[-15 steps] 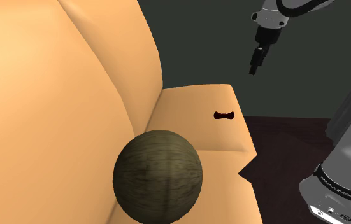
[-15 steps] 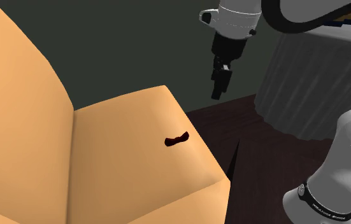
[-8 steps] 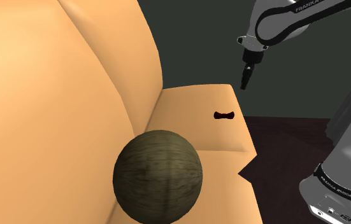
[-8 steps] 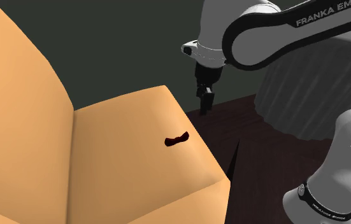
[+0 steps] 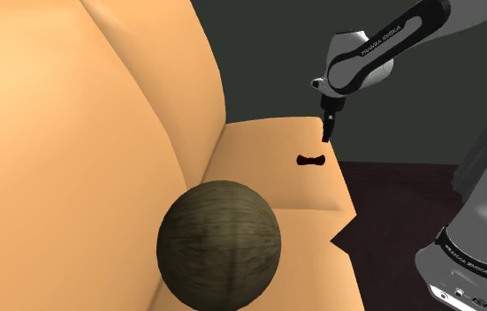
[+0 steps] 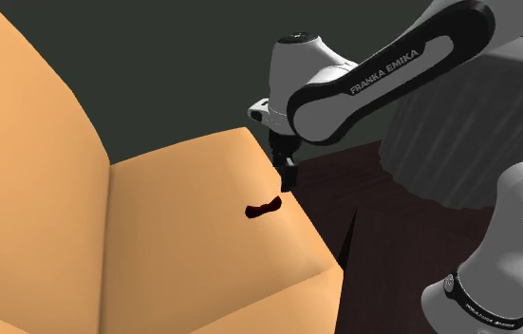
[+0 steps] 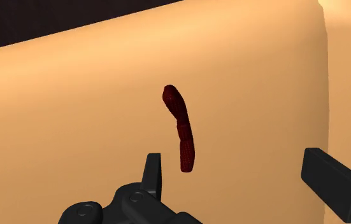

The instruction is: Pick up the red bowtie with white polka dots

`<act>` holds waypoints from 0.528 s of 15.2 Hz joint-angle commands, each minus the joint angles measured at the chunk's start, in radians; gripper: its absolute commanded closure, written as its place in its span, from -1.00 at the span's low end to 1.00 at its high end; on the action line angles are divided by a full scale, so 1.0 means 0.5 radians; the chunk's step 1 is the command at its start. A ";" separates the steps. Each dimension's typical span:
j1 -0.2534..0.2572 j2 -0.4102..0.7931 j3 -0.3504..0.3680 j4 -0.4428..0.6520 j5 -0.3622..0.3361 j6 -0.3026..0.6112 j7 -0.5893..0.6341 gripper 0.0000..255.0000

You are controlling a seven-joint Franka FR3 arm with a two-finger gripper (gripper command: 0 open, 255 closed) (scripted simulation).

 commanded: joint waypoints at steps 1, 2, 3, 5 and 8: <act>0.020 0.174 -0.019 0.035 0.064 0.115 -0.135 -1.00; 0.025 0.259 -0.022 0.061 0.102 0.160 -0.202 -1.00; 0.028 0.344 -0.021 0.089 0.142 0.203 -0.271 -1.00; 0.021 0.514 -0.004 0.153 0.223 0.281 -0.406 -1.00; -0.014 0.760 0.050 0.263 0.329 0.378 -0.592 -1.00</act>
